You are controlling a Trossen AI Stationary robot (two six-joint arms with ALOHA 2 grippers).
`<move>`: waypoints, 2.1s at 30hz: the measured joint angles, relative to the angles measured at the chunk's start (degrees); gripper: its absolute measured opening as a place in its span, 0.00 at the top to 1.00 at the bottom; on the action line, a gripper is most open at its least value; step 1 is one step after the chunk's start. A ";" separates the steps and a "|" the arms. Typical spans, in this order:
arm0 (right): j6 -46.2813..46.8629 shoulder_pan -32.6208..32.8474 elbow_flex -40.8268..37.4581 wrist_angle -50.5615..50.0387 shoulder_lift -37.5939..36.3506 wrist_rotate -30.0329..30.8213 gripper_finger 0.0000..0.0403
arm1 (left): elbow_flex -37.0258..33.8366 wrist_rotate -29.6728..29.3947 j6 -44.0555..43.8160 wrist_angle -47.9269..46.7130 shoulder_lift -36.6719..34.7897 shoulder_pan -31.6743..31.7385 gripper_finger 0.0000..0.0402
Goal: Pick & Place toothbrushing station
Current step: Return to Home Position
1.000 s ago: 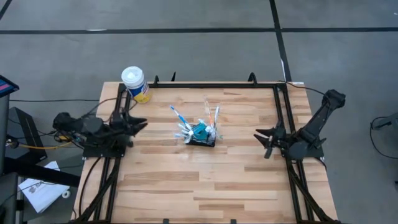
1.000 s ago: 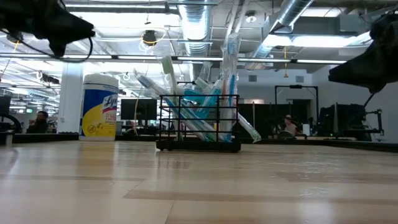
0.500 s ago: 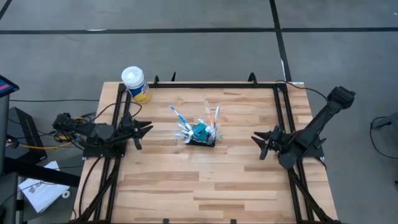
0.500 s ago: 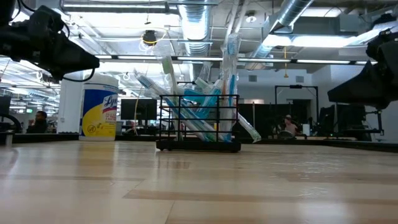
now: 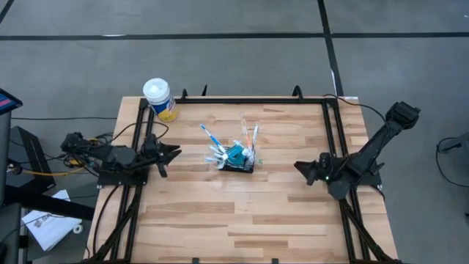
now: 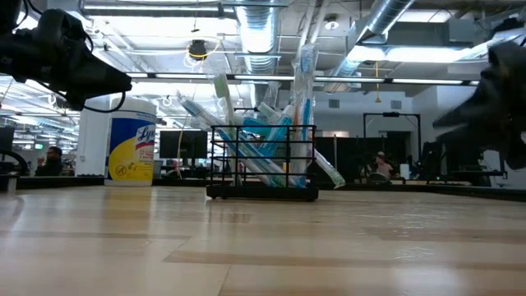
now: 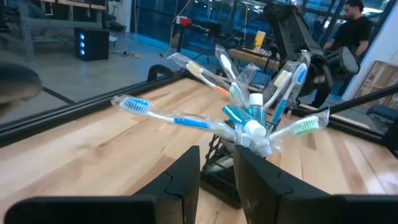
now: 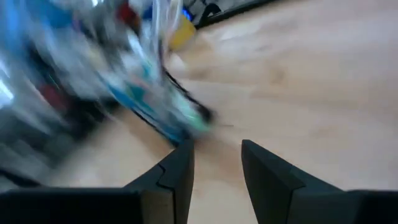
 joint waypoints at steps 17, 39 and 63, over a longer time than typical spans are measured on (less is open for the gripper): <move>27.48 -3.89 0.11 22.05 2.08 1.91 0.69 | -0.04 -0.02 0.02 0.48 5.40 0.00 0.77; 27.27 -3.85 0.11 22.03 2.29 1.85 0.69 | -0.04 -0.02 0.04 0.57 6.99 0.00 0.77; 27.27 -3.85 0.11 22.03 2.29 1.85 0.69 | -0.04 -0.04 0.05 1.66 6.99 0.00 0.77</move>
